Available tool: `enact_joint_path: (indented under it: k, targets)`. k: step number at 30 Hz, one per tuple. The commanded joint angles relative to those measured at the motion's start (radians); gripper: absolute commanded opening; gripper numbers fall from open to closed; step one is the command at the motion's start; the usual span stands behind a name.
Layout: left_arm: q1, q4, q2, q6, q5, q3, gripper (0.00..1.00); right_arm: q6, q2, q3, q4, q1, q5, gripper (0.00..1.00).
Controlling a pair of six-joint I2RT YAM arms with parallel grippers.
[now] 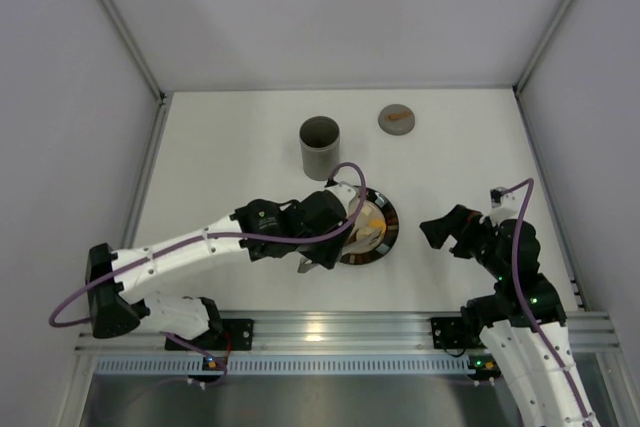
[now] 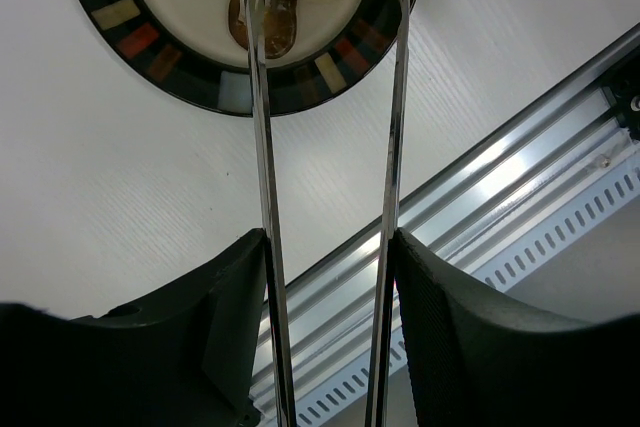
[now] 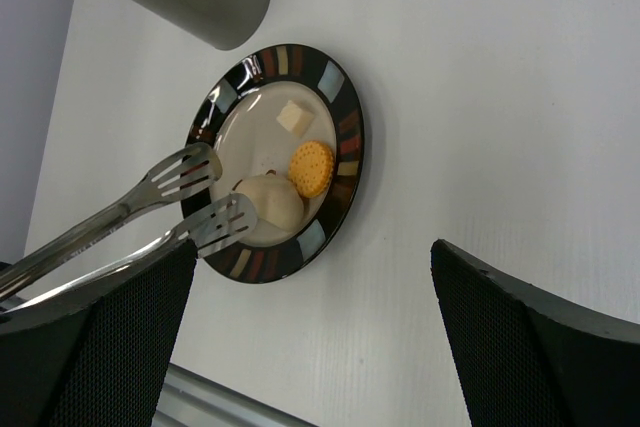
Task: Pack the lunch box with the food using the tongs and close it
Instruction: Pick up the fake food from the plate.
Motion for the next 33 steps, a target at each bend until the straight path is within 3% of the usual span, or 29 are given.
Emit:
enact_joint_path:
  k: [1, 19, 27, 33]
  targets:
    - [-0.007, 0.065, 0.003, -0.006, 0.015, -0.008, 0.57, -0.011, -0.004, 0.025, 0.023, -0.011, 0.004, 0.99]
    - [-0.008, 0.079, 0.073, -0.004, 0.02, -0.004, 0.54, -0.007, -0.016, 0.024, 0.016, -0.01, 0.003, 0.99]
    - [-0.008, 0.07, 0.075, 0.001, 0.015, 0.009, 0.32, -0.007, -0.016, 0.024, 0.016, -0.011, 0.003, 0.99]
    - [-0.008, 0.037, 0.064, 0.007, 0.0, 0.044, 0.25, -0.005, -0.015, 0.024, 0.017, -0.011, 0.003, 0.99]
